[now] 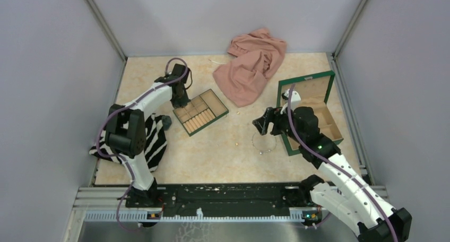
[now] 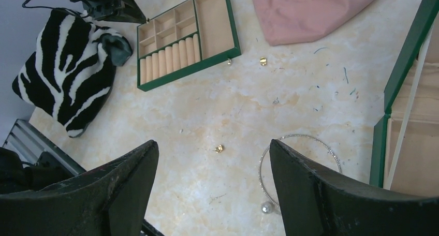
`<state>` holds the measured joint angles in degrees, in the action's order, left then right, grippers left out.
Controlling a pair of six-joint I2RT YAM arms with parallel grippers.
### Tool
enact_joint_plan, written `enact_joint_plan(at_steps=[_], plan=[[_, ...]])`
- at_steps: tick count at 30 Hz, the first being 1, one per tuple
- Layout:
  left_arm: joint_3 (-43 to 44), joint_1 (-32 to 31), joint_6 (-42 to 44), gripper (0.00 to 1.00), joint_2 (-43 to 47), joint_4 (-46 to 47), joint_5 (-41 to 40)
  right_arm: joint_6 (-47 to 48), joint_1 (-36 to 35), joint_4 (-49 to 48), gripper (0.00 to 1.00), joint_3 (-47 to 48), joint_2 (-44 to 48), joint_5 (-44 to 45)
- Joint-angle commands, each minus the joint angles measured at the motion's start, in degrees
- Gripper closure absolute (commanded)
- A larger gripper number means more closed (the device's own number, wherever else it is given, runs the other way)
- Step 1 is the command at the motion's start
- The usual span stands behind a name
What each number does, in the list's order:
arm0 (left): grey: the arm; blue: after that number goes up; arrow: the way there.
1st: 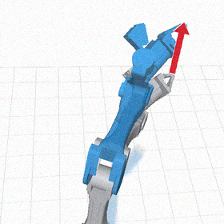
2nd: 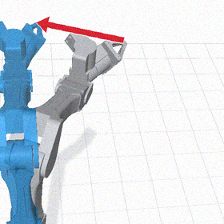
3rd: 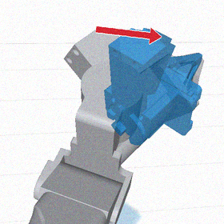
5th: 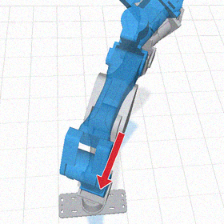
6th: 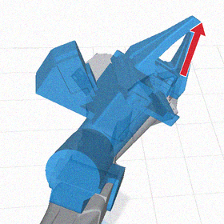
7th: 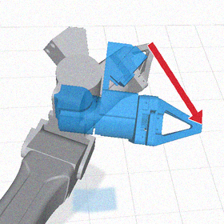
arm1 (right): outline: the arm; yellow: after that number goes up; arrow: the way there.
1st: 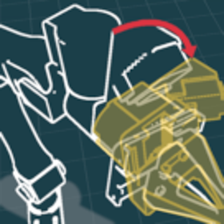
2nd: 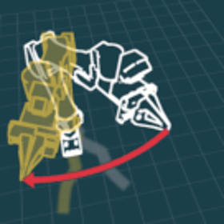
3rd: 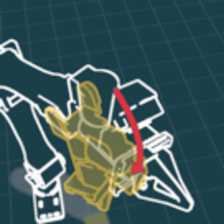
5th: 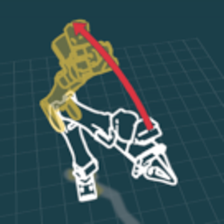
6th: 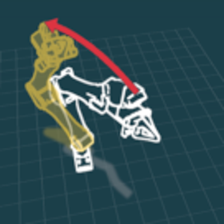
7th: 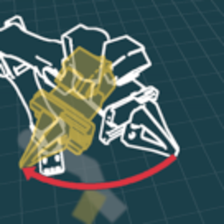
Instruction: Organize the mixed jewelry
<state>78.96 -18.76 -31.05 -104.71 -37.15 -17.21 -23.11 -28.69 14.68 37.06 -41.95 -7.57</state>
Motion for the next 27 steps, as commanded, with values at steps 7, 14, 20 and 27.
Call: enact_joint_plan(at_steps=[7, 14, 20, 27], plan=[[-1.66, 0.99, -7.86, 1.00, -1.44, -3.76, -3.47, 0.03, 0.48, -1.09, 0.22, 3.10, -2.78, -0.33], [-3.36, 1.86, -6.26, 1.00, -2.10, -1.51, -3.20, -0.71, 0.48, -3.02, 0.22, 1.42, -1.67, -1.49], [-3.55, 1.89, -5.18, 1.00, -2.33, -0.29, -1.96, -0.70, 0.47, -2.89, 0.22, 1.79, -2.08, -2.83], [-2.93, 1.89, -3.81, 1.00, -2.56, 1.11, -2.51, -1.23, 0.47, -3.99, 0.21, 0.63, -2.08, -4.04]])
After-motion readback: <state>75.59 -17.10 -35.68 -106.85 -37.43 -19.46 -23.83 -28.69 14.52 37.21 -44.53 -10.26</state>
